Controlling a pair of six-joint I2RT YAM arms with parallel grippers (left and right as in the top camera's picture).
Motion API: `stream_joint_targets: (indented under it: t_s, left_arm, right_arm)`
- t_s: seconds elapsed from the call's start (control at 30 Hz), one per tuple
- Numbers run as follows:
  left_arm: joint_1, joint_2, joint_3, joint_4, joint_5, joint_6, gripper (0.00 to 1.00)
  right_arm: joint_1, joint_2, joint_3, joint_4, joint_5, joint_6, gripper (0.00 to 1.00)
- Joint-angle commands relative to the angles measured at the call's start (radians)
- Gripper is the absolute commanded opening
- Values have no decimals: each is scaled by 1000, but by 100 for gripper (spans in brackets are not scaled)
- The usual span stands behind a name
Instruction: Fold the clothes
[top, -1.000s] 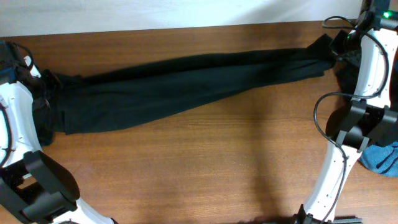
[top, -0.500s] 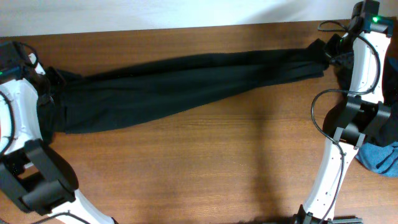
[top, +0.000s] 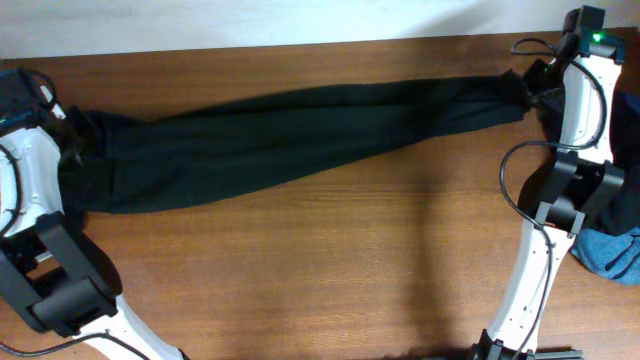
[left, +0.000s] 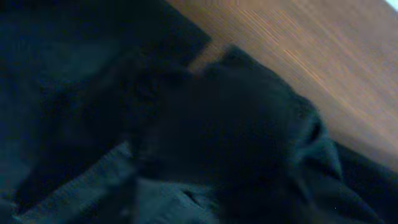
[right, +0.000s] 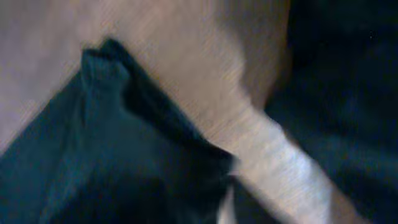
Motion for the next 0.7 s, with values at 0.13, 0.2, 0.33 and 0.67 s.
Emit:
stream_joint_targets:
  t_s: [0.13,0.2,0.33,0.67]
  left_arm:
    - [9,-5,70,-4,13,58,84]
    - [6,-11,101,-33,13,58,86]
    - [-2,-45,159,-94,13,58,87]
    - [-80,-138,189,-402,-16,32,81]
  right_arm:
    - [-3,0,56,33,-41,-205,99]
    - [2,-5,73,25,-40,-238,99]
    - [14,-13,102,5,-41,-256,99]
    - [30,-46,177,-218,-45,-160,99]
